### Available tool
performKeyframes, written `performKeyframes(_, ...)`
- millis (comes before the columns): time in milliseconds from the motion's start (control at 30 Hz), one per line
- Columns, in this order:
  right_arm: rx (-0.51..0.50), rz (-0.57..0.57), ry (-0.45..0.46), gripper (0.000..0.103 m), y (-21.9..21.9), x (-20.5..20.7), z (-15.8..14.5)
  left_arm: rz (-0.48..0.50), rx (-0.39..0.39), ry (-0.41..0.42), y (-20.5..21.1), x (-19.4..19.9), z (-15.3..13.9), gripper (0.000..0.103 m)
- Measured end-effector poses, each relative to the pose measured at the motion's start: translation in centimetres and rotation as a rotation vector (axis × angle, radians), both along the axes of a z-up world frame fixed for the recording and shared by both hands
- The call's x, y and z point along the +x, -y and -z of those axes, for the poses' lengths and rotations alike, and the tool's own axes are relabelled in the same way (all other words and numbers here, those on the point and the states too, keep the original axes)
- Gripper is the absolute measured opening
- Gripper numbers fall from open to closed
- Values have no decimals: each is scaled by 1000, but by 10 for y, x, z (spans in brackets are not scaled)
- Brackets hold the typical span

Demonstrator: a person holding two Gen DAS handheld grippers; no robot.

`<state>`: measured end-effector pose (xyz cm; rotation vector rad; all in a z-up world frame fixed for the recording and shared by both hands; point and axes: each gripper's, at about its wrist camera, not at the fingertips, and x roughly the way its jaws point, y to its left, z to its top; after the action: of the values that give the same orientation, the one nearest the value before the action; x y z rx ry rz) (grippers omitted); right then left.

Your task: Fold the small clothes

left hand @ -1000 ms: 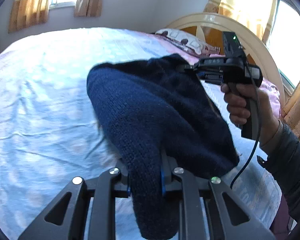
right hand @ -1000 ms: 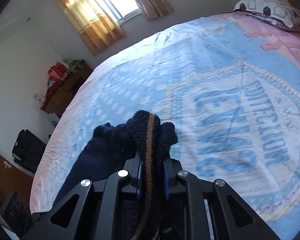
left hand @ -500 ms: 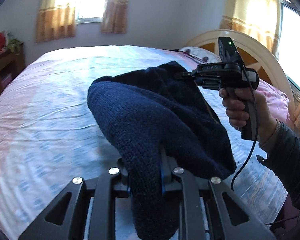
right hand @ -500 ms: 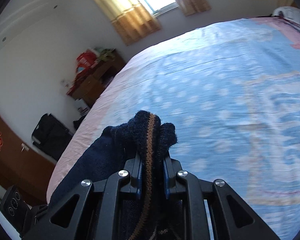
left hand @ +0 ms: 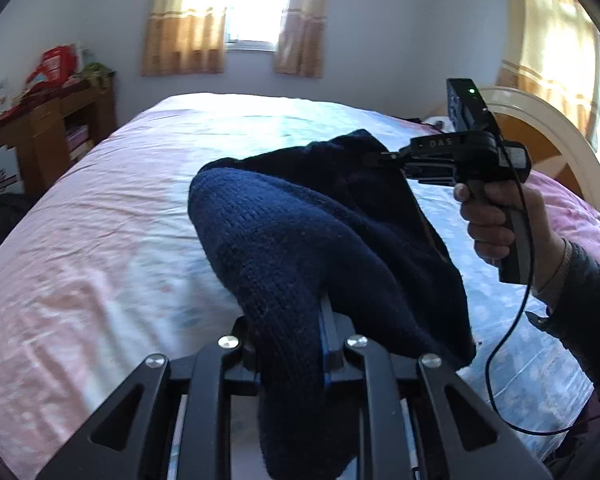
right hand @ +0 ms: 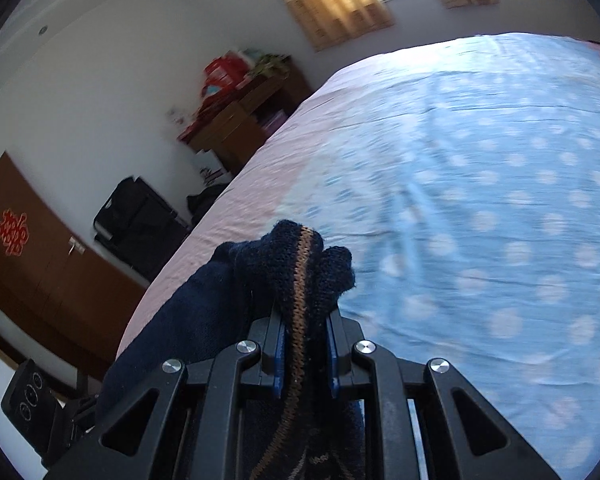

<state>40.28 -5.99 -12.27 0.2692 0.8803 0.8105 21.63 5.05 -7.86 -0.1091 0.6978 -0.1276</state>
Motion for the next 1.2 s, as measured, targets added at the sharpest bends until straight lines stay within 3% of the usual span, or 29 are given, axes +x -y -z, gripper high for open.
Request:
performKeyframes(300,-61,-71,-14,16,-87,-3,23,-105,-25,-54,-48,-17,32,21)
performKeyframes(433,-135,-59,-30,16,-105,2,50,-129,-62,-111,-60,-18,59,21)
performKeyframes(500,-155,-52,-47,17,-106,7,60,-141,-44,-121,-56,-22,69,25)
performKeyframes(667,-160,-18,-87,32,-82,5,70,-158,-6,-117,-49,-29,67,49)
performKeyframes(733,-136,-17,-79,33,-69,-6,62,-160,-4,-96,-51,-34,61,55)
performKeyframes(867,-44,-84,-105,37,-38,-59,44,-187,15,-4,-58,-44,46,77)
performKeyframes(967,-32,-165,-134,37,-42,-99,48,-212,57,-5,-58,-31,49,78)
performKeyframes(1033,-81,-191,-159,37,-55,-114,59,-228,68,-10,-57,-20,53,78)
performKeyframes(1067,-138,-163,-151,36,-61,-123,69,-239,70,-13,-57,-13,56,78)
performKeyframes(1100,-162,-147,-142,23,-63,-127,73,-246,70,-17,-56,-12,58,78)
performKeyframes(1200,-211,-112,-111,15,-58,-136,83,-274,81,-89,-54,-5,67,79)
